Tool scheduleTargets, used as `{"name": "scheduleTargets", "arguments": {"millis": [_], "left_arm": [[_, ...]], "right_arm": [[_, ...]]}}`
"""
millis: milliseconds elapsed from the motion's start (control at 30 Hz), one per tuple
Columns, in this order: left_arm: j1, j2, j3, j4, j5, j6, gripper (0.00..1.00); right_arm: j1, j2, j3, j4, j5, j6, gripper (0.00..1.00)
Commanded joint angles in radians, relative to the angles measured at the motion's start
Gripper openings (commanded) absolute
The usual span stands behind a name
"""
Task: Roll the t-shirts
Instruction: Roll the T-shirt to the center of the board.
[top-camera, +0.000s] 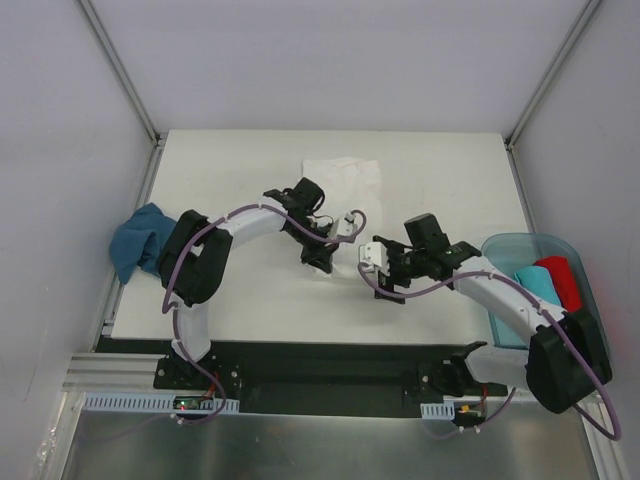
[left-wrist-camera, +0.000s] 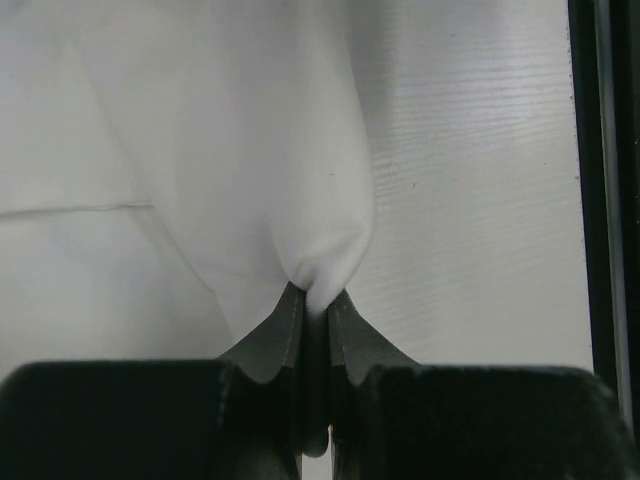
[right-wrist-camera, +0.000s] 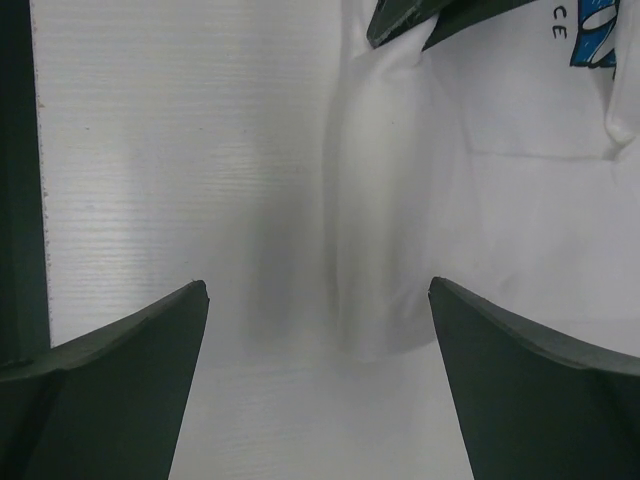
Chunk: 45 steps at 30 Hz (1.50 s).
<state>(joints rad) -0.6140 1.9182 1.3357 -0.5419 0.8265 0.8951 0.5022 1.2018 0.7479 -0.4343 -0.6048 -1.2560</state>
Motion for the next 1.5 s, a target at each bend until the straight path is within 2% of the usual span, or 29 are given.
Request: {"name": "scheduleTargets", "arguments": {"millis": [0,233,333,433,467,567,667,700,800,967,1167,1267,1467], "left_arm": [[0.026,0.018,0.051,-0.063,0.12,-0.033,0.0],[0.057,0.038,0.062,-0.064,0.154,-0.042,0.0],[0.079,0.035,0.062,-0.066,0.175,-0.041,0.0],[0.097,0.021,0.049,-0.075,0.178,-0.035,0.01],[0.102,0.018,0.043,-0.082,0.187,-0.033,0.0],[0.118,0.012,0.062,-0.09,0.194,-0.099,0.01],[0.126,0.037,0.121,-0.143,0.168,-0.171,0.0],[0.129,0.051,0.144,-0.215,0.168,-0.186,0.0],[0.161,0.138,0.235,-0.367,0.218,-0.214,0.0],[0.218,0.248,0.405,-0.553,0.29,-0.183,0.0],[0.255,0.395,0.545,-0.653,0.313,-0.222,0.0],[0.267,0.432,0.566,-0.667,0.312,-0.231,0.0],[0.287,0.475,0.568,-0.69,0.304,-0.234,0.0]], "right_arm": [[0.03,0.062,0.044,0.114,0.0,-0.091,0.96],[0.052,0.214,0.079,0.155,0.02,-0.132,0.94],[0.059,0.26,0.093,0.173,0.066,-0.128,0.86],[0.058,0.32,0.129,0.172,0.126,-0.102,0.62],[0.055,0.335,0.142,0.158,0.135,-0.095,0.49],[0.033,0.349,0.203,0.024,0.093,-0.106,0.27],[0.007,0.38,0.29,-0.18,0.012,-0.106,0.2],[-0.011,0.421,0.332,-0.313,-0.013,-0.103,0.2],[-0.059,0.495,0.465,-0.559,-0.104,-0.127,0.16],[-0.119,0.669,0.634,-0.821,-0.173,-0.178,0.14],[-0.179,0.876,0.835,-1.021,-0.217,-0.242,0.14],[-0.189,0.961,0.906,-1.128,-0.213,-0.278,0.14],[-0.203,1.094,1.068,-1.222,-0.188,-0.295,0.15]]}}
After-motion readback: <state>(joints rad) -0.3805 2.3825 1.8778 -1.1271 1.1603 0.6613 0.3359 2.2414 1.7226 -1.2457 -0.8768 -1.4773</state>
